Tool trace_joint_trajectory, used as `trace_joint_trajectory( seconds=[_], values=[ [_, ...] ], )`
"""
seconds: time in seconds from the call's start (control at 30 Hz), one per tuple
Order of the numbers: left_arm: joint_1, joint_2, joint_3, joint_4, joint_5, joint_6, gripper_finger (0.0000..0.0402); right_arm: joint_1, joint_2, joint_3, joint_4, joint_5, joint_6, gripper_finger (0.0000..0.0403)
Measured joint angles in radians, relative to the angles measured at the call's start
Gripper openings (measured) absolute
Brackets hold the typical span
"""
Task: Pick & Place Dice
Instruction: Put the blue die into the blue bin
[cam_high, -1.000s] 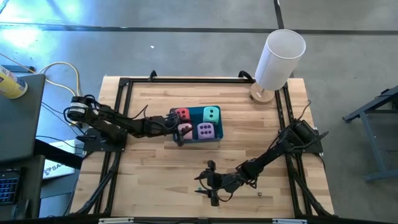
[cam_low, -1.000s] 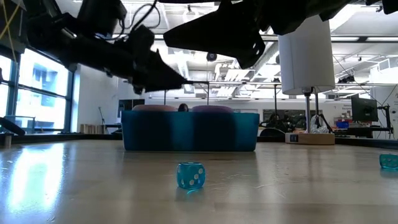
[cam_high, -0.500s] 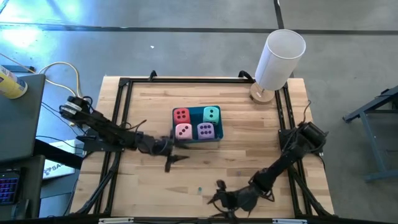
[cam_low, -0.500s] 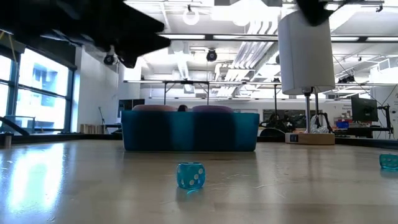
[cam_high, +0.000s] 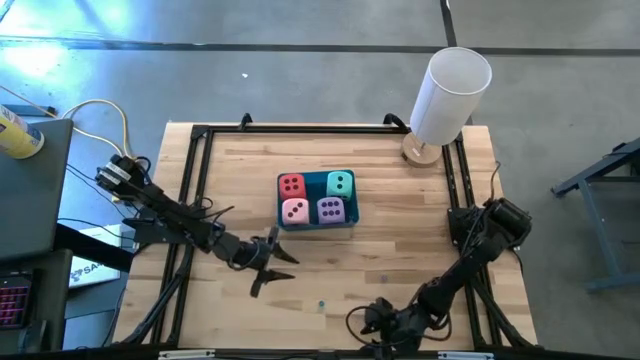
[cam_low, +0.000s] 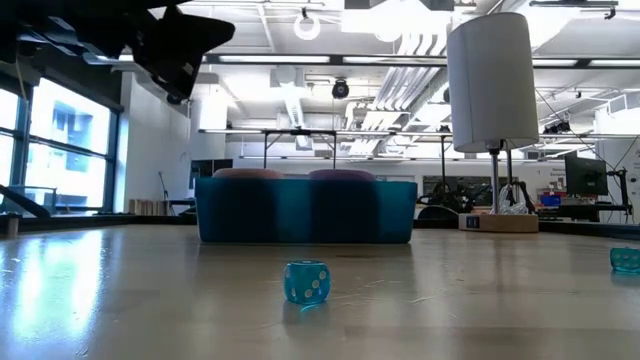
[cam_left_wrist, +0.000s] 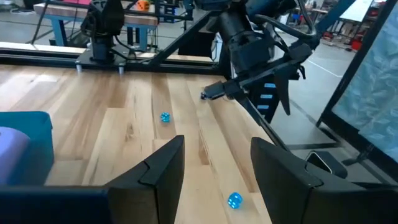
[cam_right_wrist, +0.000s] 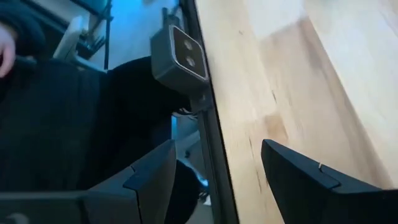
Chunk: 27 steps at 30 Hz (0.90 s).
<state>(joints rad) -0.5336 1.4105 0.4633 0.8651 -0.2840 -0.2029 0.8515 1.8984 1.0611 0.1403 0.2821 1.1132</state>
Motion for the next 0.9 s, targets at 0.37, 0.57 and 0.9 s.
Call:
trace_joint_trajectory(
  seconds=[0.37, 0.57, 0.9],
  values=[
    [-0.035, 0.0, -0.001, -0.029, 0.0, 0.0, 0.0179, 0.053, 0.0, 0.0, 0.013, 0.048, 0.121, 0.0214],
    [-0.035, 0.0, -0.001, -0.031, 0.0, 0.001, 0.0179, 0.052, 0.0, 0.0, 0.013, 0.067, 0.131, 0.0192],
    [-0.035, 0.001, -0.001, -0.088, 0.019, -0.01, 0.0179, 0.029, 0.001, 0.0, -0.021, 0.028, 0.356, 0.0172]
  ],
)
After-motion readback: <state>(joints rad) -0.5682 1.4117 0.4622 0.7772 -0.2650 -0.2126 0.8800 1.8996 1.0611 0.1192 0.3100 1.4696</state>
